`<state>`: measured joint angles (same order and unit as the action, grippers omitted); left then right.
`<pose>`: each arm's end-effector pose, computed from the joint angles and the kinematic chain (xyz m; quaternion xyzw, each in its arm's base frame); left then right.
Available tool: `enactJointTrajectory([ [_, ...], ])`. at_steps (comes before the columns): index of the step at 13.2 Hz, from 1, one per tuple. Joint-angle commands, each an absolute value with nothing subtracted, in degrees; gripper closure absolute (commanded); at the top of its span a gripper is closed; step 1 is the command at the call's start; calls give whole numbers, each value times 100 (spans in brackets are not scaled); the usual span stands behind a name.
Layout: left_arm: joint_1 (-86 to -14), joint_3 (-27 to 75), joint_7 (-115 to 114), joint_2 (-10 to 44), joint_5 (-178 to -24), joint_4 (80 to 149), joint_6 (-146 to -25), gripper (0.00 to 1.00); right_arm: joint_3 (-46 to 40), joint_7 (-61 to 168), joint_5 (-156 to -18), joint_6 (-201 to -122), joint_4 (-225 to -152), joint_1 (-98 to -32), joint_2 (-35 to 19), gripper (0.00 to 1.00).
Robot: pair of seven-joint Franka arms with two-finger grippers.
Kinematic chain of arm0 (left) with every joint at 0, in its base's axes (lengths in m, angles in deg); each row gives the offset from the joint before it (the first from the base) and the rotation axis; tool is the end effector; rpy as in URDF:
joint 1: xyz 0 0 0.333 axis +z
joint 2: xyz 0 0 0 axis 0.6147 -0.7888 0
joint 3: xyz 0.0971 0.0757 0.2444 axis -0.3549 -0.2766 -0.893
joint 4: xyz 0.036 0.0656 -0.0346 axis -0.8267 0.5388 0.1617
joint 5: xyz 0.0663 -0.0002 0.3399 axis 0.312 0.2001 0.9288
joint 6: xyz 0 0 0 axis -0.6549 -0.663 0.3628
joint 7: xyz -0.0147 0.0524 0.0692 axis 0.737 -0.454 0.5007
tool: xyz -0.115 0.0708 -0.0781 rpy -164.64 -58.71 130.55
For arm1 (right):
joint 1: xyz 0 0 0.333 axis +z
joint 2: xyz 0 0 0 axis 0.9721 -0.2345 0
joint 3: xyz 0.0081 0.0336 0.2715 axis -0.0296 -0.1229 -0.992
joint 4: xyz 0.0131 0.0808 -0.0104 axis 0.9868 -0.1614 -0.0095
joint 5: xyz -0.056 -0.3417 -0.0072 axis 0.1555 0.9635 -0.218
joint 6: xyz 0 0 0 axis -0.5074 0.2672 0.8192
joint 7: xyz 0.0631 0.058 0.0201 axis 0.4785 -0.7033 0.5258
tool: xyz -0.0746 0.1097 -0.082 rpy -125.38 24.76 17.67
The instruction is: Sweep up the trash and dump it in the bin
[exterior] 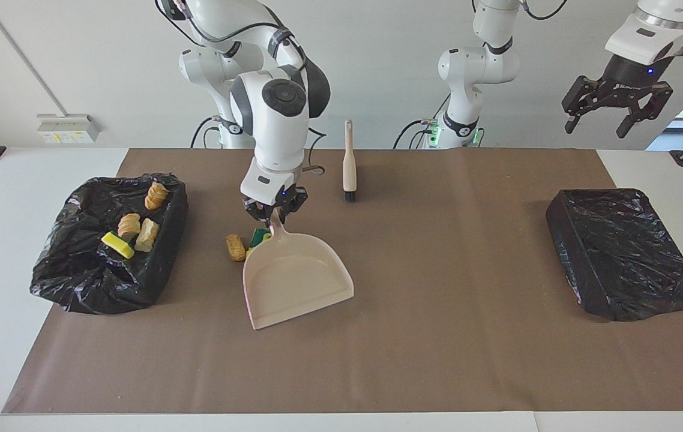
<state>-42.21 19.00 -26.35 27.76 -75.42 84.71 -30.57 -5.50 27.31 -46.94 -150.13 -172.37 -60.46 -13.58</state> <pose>0.4914 -0.0173 0.6098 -0.9927 0.1118 -0.0443 0.0075 0.5539 0.2342 0.3741 0.9946 0.0891 0.0004 0.0531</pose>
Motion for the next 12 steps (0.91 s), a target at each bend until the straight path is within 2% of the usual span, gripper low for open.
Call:
enactJointTrajectory([
  [1, -4162, 1965, -2706, 2639, -7498, 8110, -2856, 0, -571, 1229, -5238, -15266, -16114, -5747, -2435, 100],
  [2, -4162, 1956, -2706, 2657, -7507, 8110, -2865, 0, -580, 624, -5335, -15432, -15990, -5632, -2638, 100],
  [5, -4162, 1965, -2706, 2762, -7533, 8215, -2944, 0, -659, 3, -5985, -16030, -16146, -5439, -2693, 100],
  [8, -4197, 1965, -2689, 2824, -7533, 8312, -2926, 0, -668, 29, -5986, -16602, -16997, -5490, -2483, 100],
  [10, -4224, 1965, -2654, 2859, -7533, 8374, -2926, 0, -668, 55, -5977, -16620, -17183, -5447, -2456, 89],
  [11, -4224, 1965, -2645, 2876, -7533, 8374, -2909, 0, -668, 108, -5916, -16586, -17218, -5446, -2438, 67],
  [12, -4224, 1965, -2645, 2876, -7533, 8374, -2883, 0, -659, 117, -5855, -16533, -17236, -5438, -2395, 1],
])
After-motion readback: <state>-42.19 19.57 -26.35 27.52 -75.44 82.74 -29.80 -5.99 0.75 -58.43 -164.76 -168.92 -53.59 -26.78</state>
